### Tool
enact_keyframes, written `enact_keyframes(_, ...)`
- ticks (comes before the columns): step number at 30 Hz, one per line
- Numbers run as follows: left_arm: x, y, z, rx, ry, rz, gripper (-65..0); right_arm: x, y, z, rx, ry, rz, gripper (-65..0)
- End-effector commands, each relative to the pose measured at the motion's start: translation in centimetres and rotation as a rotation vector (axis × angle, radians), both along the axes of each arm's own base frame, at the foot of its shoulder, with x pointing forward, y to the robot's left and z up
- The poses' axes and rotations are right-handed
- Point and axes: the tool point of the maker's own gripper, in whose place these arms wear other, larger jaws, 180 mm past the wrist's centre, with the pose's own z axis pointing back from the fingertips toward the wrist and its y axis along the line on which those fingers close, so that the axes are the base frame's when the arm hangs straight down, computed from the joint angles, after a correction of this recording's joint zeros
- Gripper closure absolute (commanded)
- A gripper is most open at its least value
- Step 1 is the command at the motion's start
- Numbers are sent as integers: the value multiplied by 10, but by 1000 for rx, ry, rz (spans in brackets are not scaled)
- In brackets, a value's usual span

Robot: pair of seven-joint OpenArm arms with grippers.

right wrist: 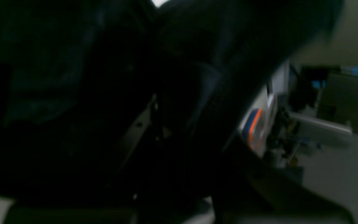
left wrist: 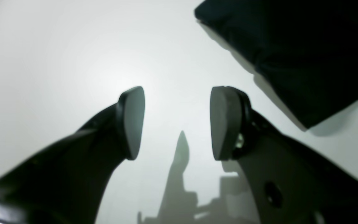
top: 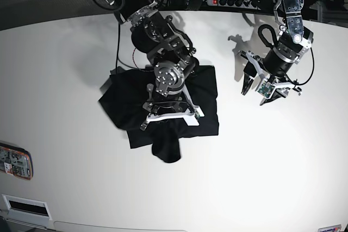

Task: Fold the T-shirt properly
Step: 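Lift the strip end with the right gripper and fold it over the shirt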

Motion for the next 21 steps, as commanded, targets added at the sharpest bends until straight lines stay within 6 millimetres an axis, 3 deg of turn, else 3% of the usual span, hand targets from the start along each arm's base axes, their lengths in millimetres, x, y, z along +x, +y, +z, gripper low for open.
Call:
enact_keyframes(1, 6, 5, 13, -4, -50, 6, -306, 7, 14, 10, 15, -47, 23, 0)
enact_keyframes(5, 7, 9, 15, 7, -54, 7, -306, 11, 32, 6, -17, -66, 71, 0)
enact_keyframes(15, 7, 15, 16, 28, -53, 1, -306, 41, 46, 44, -61, -174, 106, 0)
enact_keyframes(21, 8, 13, 17, 27, -56, -2, -306, 35, 70, 50, -82, -200, 192, 0)
